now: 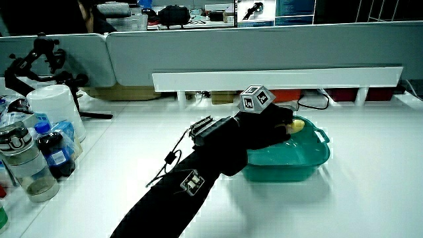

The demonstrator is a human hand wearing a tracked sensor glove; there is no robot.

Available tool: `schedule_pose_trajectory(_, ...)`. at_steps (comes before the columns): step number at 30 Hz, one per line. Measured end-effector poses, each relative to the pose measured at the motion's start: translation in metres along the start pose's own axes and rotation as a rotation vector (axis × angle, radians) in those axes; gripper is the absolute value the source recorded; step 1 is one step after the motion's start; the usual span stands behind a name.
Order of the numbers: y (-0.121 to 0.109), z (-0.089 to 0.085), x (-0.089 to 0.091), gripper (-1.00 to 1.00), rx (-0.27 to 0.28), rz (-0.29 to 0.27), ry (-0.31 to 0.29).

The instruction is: Place banana into plate

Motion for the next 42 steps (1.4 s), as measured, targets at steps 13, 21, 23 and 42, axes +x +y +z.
schedule_pose_trajectory(13, 0.009, -0.013, -0.018, 0.00, -0.016, 0.091, 0.011)
schedule_pose_trajectory(21, 0.018, -0.035, -0.023, 0.00, -0.075, 0.132, 0.027)
schedule_pose_trajectory(23, 0.019, -0.043, -0.029, 0.00, -0.089, 0.148, 0.045)
schedule_pose_trajectory(42, 0.018, -0.058, -0.060, 0.00, -0.129, 0.245, 0.019)
